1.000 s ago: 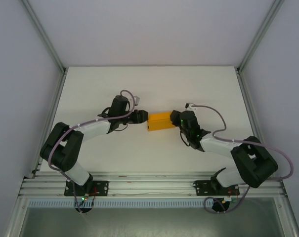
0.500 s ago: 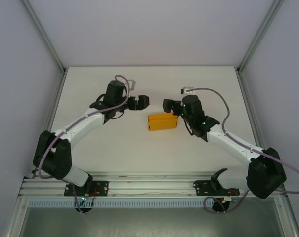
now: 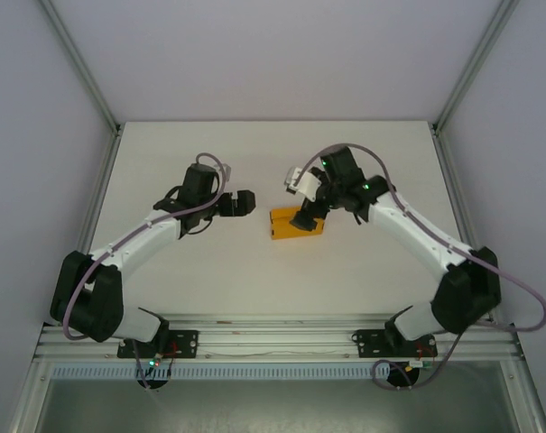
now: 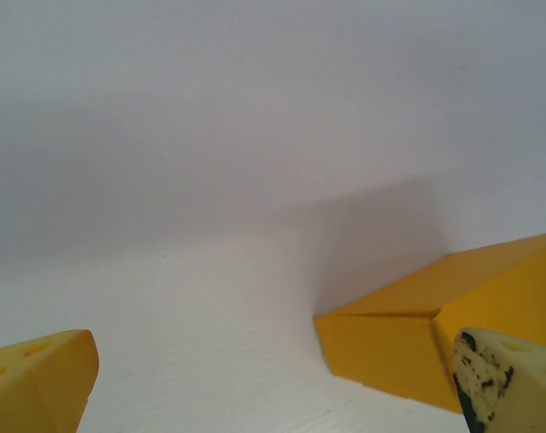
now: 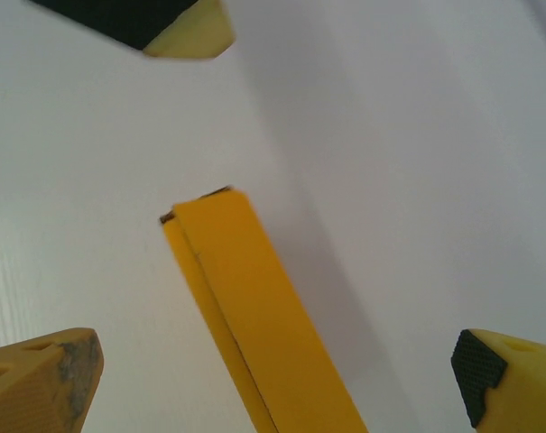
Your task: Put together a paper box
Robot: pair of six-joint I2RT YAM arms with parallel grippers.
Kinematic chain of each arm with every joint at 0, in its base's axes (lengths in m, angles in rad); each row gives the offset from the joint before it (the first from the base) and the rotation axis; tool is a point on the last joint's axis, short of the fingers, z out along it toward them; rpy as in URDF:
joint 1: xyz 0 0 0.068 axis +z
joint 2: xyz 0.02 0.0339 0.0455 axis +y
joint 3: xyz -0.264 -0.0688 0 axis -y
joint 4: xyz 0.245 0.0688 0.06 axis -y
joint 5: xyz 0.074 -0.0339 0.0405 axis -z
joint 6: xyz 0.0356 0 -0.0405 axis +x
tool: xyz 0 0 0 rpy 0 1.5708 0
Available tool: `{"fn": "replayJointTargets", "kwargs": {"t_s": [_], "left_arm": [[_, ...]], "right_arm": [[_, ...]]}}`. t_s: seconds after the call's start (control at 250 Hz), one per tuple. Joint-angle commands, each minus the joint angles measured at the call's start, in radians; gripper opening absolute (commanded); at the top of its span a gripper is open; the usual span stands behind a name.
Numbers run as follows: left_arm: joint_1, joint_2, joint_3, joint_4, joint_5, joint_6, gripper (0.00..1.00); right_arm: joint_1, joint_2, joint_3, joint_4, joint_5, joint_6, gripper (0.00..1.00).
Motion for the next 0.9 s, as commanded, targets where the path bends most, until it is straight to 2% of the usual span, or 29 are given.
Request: {"fn": "replayJointTargets", "kwargs": {"t_s": [0.0, 0.168, 0.264, 0.46, 0.668, 0.787, 0.895], "left_arm": [[0.000, -0.057, -0.047, -0.055, -0.062, 0.006, 1.00], [-0.001, -0.126, -0.098, -0.103, -0.164, -0.003, 1.00], [0.000, -0.157, -0.116, -0.122, -0.200, -0.005, 1.00], [0.001, -0.204, -0.139, -0.138, -0.242, -0.007, 1.00], [0.003, -0.234, -0.153, -0.150, -0.264, 0.000, 1.00], [0.002, -0.244, -0.163, -0.148, -0.266, -0.003, 1.00], [0.002, -0.248, -0.165, -0.148, -0.262, -0.007, 1.00]], "right_arm": [[0.000, 0.109, 0.118, -0.275, -0.040, -0.265, 1.00], [0.011, 0.299, 0.247, -0.387, 0.082, -0.325, 1.00], [0.015, 0.374, 0.292, -0.390, 0.130, -0.319, 1.00], [0.036, 0.470, 0.272, -0.237, 0.203, -0.256, 0.99], [0.066, 0.476, 0.174, -0.079, 0.283, -0.228, 0.94], [0.068, 0.469, 0.137, -0.024, 0.289, -0.199, 0.82], [0.075, 0.449, 0.095, 0.051, 0.322, -0.179, 0.61]]}}
